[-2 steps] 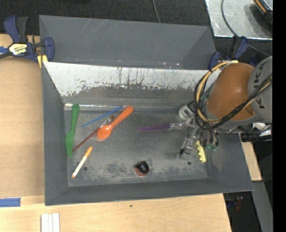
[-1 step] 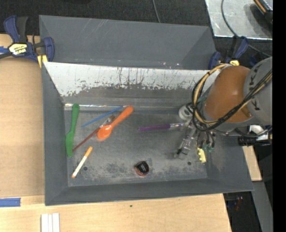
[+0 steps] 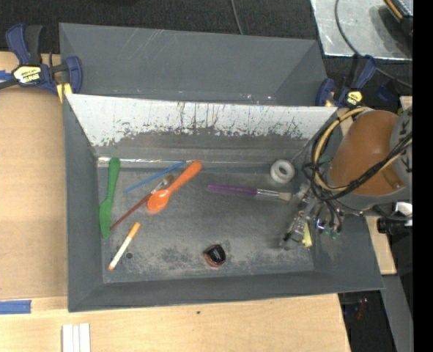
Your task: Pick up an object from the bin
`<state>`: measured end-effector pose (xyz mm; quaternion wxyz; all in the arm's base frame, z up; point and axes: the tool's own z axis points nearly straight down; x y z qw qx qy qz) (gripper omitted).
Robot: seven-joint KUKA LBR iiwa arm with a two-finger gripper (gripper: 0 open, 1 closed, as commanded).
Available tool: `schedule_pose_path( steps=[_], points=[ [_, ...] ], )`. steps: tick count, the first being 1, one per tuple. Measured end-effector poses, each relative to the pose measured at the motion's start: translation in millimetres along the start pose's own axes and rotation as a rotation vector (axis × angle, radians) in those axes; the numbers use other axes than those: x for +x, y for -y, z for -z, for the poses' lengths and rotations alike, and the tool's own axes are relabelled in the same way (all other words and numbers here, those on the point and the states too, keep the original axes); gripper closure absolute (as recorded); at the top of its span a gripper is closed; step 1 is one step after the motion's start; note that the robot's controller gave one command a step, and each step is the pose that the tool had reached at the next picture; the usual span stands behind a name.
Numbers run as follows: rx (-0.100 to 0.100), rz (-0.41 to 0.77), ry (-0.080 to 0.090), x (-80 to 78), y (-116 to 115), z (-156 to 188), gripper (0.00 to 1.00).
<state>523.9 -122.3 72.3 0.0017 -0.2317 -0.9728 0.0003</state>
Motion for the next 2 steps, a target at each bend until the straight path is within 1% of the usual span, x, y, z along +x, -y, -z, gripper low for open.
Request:
schedule_pose_path(
  steps=[1, 2],
  points=[
    [-0.001, 0.097, 0.007, 11.7, -73.2, -1.1, 0.0],
    [-0.005, 0.112, 0.0, 3.4, -67.1, 6.4, 0.0]
  ],
)
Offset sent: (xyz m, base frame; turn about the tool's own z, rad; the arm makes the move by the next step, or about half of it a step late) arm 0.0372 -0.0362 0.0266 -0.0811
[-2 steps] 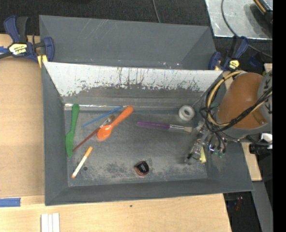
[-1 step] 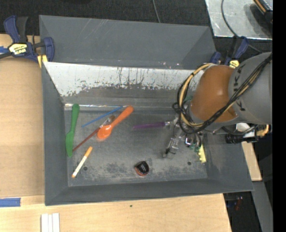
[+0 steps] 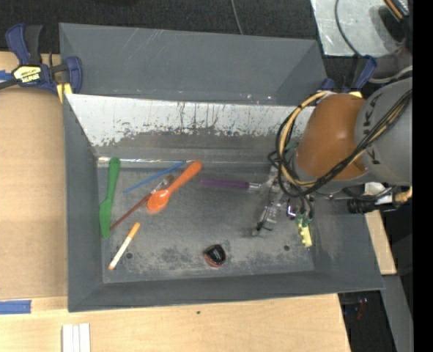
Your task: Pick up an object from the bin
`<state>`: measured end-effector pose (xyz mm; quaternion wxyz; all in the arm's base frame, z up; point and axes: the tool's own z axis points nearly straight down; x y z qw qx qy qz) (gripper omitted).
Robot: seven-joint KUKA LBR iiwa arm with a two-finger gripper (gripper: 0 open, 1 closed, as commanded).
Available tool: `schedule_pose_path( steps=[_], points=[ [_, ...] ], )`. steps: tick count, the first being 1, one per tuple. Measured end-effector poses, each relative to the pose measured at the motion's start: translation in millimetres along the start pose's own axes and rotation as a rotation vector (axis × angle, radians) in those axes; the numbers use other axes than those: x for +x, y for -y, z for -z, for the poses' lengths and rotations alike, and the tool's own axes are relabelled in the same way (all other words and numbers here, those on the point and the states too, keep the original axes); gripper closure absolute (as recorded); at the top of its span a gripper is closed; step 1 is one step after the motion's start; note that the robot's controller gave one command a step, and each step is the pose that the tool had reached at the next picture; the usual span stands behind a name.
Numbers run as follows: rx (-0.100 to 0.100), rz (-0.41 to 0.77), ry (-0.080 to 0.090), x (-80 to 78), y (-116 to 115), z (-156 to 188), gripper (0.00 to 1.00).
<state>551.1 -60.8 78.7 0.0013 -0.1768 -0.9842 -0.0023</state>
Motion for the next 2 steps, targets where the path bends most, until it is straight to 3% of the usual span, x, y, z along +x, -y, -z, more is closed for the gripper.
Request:
schedule_pose_path(
  steps=[1, 2],
  points=[
    [0.004, 0.102, 0.001, -52.2, -26.9, -4.8, 0.0],
    [0.005, 0.104, 0.002, -15.3, -85.0, -7.1, 0.0]
  ],
)
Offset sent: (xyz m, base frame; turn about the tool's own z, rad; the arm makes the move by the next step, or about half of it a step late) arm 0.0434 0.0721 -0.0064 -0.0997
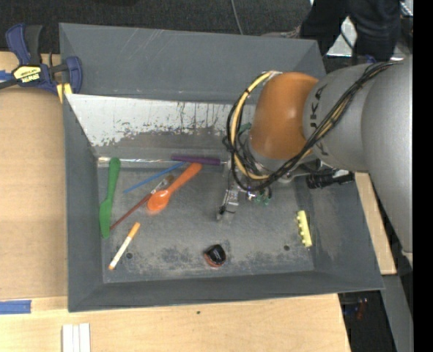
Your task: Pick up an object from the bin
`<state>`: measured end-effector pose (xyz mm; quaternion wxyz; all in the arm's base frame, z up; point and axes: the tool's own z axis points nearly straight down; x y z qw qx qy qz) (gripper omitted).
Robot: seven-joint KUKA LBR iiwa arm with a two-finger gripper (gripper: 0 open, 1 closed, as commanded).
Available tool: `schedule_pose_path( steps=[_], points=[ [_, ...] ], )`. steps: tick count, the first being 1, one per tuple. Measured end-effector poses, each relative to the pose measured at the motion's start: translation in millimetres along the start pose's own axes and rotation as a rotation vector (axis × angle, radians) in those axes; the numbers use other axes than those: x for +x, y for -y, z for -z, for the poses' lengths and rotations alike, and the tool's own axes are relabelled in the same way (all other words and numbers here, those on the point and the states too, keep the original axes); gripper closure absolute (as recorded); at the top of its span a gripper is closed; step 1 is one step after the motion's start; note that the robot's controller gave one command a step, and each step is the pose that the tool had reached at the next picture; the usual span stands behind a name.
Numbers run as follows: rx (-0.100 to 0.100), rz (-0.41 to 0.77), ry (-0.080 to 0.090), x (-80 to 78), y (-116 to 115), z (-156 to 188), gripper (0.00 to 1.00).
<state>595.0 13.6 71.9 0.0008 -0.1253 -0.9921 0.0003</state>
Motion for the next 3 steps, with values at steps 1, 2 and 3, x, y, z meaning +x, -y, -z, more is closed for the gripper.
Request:
schedule_pose_path(
  steps=[1, 2, 3],
  points=[
    [0.002, 0.01, 0.004, 15.0, -65.0, -1.3, 0.0],
    [0.009, 0.018, -0.001, 31.4, 138.5, 5.2, 1.0],
    [0.005, 0.025, 0.0, 31.3, 132.7, 5.0, 1.0]
  ],
)
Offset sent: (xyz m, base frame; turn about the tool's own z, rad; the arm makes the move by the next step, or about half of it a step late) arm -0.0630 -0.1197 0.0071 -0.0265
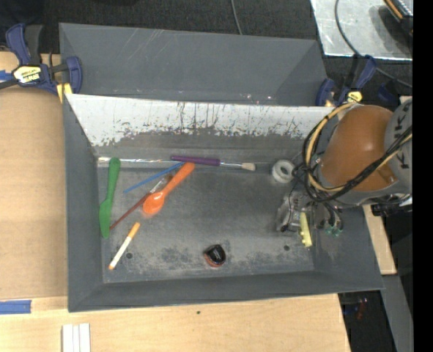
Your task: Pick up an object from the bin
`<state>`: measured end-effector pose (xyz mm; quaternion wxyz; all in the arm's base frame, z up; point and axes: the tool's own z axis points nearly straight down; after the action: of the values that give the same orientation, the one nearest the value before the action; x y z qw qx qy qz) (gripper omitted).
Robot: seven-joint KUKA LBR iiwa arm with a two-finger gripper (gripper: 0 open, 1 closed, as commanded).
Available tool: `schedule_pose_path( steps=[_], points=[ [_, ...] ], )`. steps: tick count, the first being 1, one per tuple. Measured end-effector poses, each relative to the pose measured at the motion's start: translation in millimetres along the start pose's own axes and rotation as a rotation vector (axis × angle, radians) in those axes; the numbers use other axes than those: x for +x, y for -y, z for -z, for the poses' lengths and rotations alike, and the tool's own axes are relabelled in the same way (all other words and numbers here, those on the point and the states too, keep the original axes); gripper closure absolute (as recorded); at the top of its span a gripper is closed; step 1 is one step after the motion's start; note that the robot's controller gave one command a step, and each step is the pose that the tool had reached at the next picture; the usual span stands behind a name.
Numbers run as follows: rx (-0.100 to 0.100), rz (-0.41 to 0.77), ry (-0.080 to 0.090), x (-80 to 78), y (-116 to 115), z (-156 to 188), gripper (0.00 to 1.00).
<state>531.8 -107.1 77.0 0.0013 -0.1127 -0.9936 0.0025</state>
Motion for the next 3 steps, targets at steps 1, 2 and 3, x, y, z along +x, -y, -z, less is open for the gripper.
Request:
schedule_pose_path(
  steps=[1, 2, 3],
  points=[
    [0.004, 0.026, 0.001, -1.6, -19.9, -1.7, 1.0],
    [-0.002, 0.077, 0.004, 3.5, 2.1, -4.0, 1.0],
    [0.002, -0.165, 0.003, -13.6, 17.7, 2.1, 1.0]
  ],
)
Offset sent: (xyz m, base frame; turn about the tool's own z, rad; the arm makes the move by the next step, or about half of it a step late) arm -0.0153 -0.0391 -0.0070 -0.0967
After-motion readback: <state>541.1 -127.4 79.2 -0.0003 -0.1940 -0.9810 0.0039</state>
